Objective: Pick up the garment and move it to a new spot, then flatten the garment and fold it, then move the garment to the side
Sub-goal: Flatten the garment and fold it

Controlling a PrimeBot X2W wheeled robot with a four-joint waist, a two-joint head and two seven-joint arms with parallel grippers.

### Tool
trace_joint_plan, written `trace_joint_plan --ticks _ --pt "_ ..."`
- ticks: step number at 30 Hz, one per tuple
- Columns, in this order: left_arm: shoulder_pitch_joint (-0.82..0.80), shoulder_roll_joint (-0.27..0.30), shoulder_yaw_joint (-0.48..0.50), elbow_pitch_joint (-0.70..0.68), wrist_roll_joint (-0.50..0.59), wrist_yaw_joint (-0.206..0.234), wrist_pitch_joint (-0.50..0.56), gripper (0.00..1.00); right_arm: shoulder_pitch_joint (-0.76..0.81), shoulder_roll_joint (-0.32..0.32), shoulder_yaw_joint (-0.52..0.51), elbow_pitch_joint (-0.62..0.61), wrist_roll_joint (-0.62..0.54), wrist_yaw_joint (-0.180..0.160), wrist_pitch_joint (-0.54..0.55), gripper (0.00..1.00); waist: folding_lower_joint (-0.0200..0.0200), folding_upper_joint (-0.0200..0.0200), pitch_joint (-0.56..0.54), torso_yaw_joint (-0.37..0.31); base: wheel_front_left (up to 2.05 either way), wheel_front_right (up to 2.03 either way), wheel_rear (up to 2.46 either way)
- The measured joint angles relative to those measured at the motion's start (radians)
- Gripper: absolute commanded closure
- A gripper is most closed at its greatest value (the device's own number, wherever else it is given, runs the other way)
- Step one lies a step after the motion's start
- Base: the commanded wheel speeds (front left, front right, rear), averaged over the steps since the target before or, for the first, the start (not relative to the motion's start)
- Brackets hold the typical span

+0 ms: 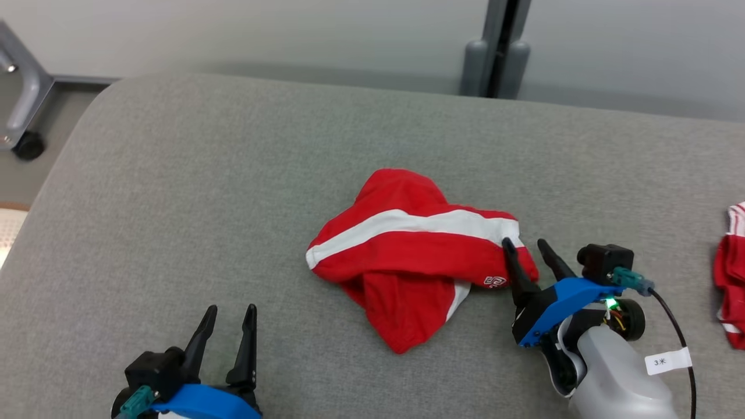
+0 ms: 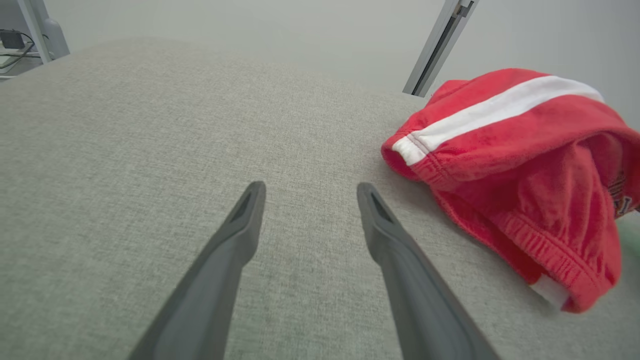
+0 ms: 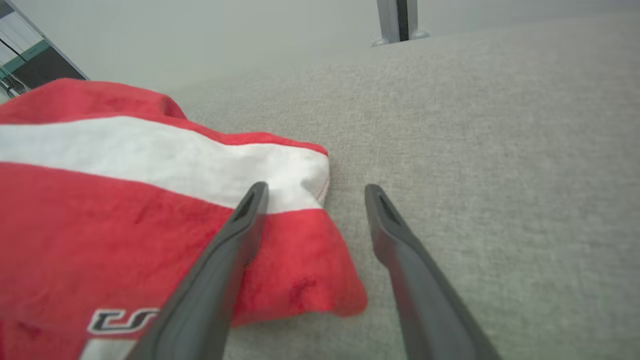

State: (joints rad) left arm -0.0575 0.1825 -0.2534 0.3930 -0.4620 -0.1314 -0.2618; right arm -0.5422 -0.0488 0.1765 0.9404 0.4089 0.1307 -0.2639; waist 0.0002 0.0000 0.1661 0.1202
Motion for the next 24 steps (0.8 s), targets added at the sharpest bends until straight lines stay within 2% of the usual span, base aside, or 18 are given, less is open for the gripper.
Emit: trace_joint_plan --ticks 4,5,6,8,14,19,24 --pt "-0.022 0.001 -0.013 -0.003 -0.015 0.0 0.0 0.0 -0.027 0.0 0.043 0.077 0.031 0.0 -0.001 0.0 0.0 0.0 0.036 0.028 0.0 0.0 0.0" --pt "-0.028 0.002 -0.014 -0.003 -0.017 0.0 0.0 0.0 -0.034 0.0 0.048 0.084 0.036 0.0 -0.002 0.04 0.0 0.0 0.043 0.032 0.0 0.0 0.0" --pt "-0.033 0.002 -0.016 -0.005 -0.021 0.0 0.0 0.0 -0.043 -0.002 0.056 0.09 0.04 0.0 -0.002 0.34 0.0 0.0 0.049 0.035 0.0 0.0 0.0" --pt "-0.039 0.002 -0.019 -0.007 -0.024 0.0 0.0 0.0 -0.051 -0.005 0.068 0.095 0.05 0.0 -0.003 1.0 0.0 0.0 0.057 0.034 0.0 0.0 0.0" --pt "-0.047 0.002 -0.02 -0.012 -0.029 0.0 0.0 0.0 -0.047 0.001 0.032 0.02 0.018 0.0 0.0 1.0 0.0 0.0 0.046 0.007 0.0 0.0 0.0" --pt "-0.03 -0.009 -0.018 -0.007 -0.025 0.0 0.0 0.0 -0.021 0.0 -0.026 -0.15 -0.077 0.0 0.0 1.0 -0.0001 0.0 0.002 -0.012 0.0 0.0 0.0" --pt "0.016 -0.03 -0.006 0.01 -0.012 0.0 0.0 0.0 0.096 0.0 -0.087 -0.291 -0.194 0.0 0.0 1.0 -0.0003 0.0 -0.053 -0.042 0.0 0.0 0.0"
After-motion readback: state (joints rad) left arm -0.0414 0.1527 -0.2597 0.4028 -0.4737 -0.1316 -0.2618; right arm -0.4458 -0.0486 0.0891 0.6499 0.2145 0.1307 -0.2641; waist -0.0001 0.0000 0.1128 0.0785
